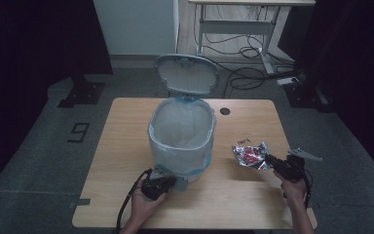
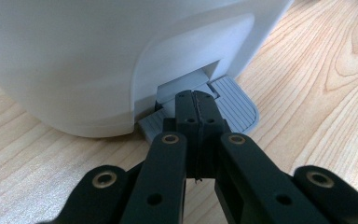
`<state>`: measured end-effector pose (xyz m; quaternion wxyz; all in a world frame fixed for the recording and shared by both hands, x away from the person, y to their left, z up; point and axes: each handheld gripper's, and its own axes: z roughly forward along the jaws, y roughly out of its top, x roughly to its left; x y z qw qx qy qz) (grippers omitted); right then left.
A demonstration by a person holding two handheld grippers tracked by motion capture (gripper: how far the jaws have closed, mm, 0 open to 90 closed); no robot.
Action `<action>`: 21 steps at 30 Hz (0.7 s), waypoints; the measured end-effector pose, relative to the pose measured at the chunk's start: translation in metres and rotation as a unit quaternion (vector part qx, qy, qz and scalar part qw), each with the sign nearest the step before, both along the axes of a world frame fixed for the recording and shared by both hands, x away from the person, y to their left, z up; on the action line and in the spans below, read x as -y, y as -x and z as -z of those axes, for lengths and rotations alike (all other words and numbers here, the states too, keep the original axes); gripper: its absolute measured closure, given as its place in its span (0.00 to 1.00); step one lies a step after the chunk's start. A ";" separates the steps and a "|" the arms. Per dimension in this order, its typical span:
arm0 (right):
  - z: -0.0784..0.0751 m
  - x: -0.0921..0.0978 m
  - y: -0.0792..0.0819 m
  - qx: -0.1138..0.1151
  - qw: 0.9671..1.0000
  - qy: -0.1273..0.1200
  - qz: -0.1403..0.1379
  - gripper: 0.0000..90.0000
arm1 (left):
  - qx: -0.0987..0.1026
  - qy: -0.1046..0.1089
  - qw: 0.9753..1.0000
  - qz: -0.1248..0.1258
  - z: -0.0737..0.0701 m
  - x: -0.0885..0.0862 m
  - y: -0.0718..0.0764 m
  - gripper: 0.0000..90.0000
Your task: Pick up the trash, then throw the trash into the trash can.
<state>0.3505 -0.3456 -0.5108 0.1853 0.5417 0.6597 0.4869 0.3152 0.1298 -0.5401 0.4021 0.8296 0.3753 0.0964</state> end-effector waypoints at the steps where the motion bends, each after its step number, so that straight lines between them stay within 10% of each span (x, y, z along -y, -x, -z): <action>1: -0.001 0.000 0.001 0.002 1.000 -0.001 -0.001 0.97 | 0.000 0.000 1.000 0.000 0.000 0.000 0.000 1.00; 21: -0.029 -0.004 0.013 0.047 0.998 -0.026 -0.017 0.97 | -0.003 0.004 1.000 0.001 0.000 -0.001 -0.001 1.00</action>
